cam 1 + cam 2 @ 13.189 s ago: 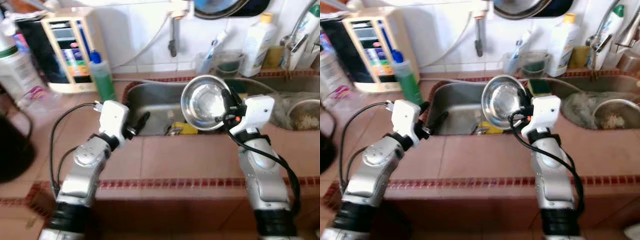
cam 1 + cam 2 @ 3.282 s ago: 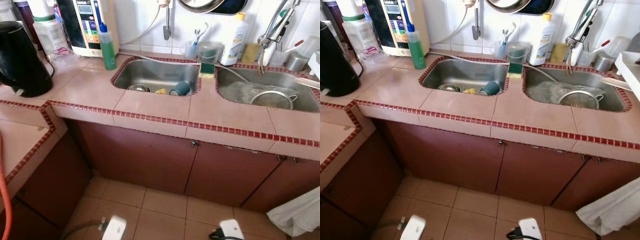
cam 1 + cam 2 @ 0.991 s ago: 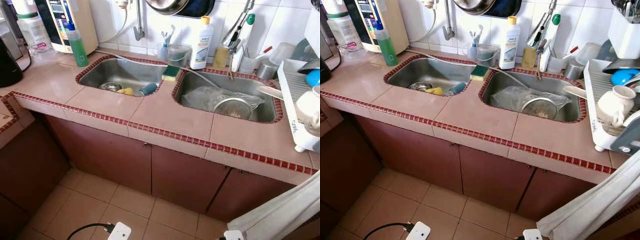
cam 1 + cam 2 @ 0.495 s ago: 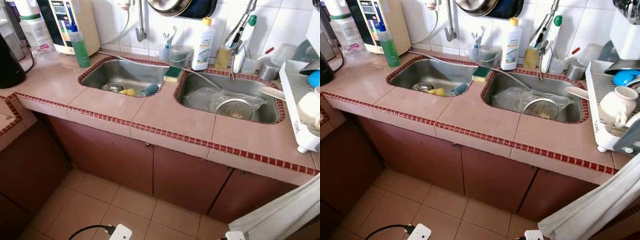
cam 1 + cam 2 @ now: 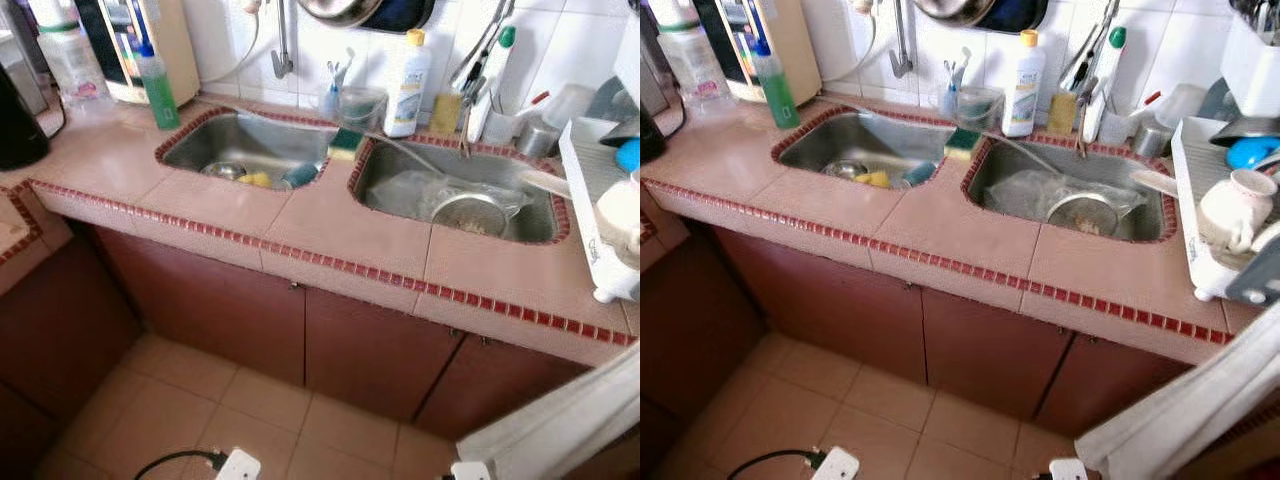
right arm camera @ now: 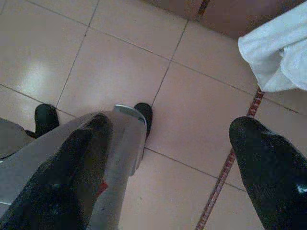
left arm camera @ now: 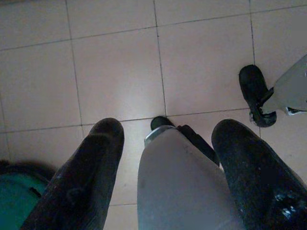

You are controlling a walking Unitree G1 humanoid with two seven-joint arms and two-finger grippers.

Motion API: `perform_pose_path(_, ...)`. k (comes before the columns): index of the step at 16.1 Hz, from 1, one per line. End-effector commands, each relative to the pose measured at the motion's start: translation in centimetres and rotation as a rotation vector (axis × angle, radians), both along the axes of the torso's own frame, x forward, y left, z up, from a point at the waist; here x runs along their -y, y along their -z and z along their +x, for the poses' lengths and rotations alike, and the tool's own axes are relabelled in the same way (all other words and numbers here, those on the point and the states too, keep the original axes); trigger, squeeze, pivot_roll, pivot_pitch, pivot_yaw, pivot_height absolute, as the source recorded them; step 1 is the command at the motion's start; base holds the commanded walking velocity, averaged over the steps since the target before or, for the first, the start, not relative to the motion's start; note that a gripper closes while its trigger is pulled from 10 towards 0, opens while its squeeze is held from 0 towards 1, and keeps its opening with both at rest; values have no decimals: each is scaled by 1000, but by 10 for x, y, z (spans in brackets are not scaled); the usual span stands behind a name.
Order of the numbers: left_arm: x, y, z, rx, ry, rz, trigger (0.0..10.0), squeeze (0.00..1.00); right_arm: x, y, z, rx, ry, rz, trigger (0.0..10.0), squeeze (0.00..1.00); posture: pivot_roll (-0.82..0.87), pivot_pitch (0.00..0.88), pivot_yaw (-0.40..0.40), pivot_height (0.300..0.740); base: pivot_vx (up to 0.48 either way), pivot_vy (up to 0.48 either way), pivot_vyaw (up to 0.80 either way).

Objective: Kitchen organization

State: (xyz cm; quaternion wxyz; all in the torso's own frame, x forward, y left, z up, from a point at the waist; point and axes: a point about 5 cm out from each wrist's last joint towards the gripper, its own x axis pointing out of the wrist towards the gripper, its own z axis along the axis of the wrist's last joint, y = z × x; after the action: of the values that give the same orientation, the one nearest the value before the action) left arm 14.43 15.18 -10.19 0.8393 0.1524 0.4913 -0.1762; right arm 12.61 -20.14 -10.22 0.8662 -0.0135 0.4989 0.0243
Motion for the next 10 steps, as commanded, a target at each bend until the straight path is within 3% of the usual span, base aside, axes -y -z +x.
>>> perform_pose_path(1, -3, 3, -9, -37, 1, 7, 10000, 0, -1, 4, -11, -44, -2, 3, 10000, 0, -95, 0, -2, 740, -319, 0, 0)
perform_pose_path(8, -2, 4, -10, -37, 1, 10, 10000, 0, -3, 4, -11, -47, 12, 11, 10000, 0, -94, 0, 5, 740, -328, 0, 0)
perform_pose_path(10, -2, 3, -10, -38, -21, -14, 10000, 0, -4, 4, -11, -48, 19, 14, 10000, 0, -94, 0, 6, 740, 0, 0, 0)
